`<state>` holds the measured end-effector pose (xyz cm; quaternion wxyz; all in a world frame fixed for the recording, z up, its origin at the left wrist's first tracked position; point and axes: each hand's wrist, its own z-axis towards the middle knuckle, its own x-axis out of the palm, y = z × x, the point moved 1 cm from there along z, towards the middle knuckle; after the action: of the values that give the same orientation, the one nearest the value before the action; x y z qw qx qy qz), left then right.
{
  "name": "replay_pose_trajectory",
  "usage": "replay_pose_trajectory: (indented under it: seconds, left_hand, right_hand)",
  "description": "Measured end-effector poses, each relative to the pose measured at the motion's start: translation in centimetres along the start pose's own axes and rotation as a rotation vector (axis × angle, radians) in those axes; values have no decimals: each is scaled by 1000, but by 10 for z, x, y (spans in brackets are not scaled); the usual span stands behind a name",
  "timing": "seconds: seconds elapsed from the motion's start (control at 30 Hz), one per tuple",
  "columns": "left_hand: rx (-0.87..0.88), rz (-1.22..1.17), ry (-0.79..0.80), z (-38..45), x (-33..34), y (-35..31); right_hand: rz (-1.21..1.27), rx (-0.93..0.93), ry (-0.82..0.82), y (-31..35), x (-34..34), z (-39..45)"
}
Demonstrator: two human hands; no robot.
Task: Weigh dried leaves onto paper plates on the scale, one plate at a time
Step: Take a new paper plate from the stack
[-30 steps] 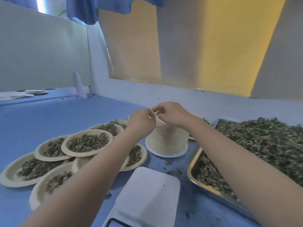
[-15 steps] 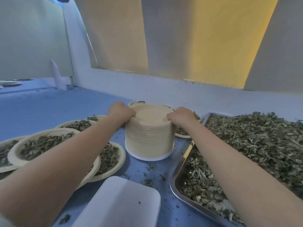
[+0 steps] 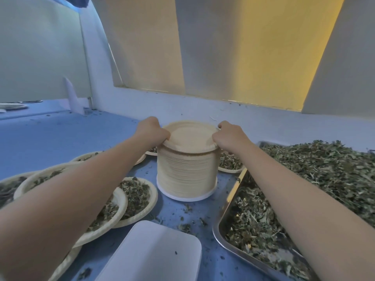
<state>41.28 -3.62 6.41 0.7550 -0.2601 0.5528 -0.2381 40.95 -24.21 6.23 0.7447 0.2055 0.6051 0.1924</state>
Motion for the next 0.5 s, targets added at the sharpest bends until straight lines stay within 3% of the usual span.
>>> replay_pose_trajectory:
  seconds: [0.2, 0.5]
  left_hand:
    - [49, -49, -52, -14, -24, -22]
    - [59, -137, -153, -38, -53, -37]
  right_hand:
    - [-108, -79, -101, 13, -29, -14]
    - [-39, -112, -201, 42, -51, -45]
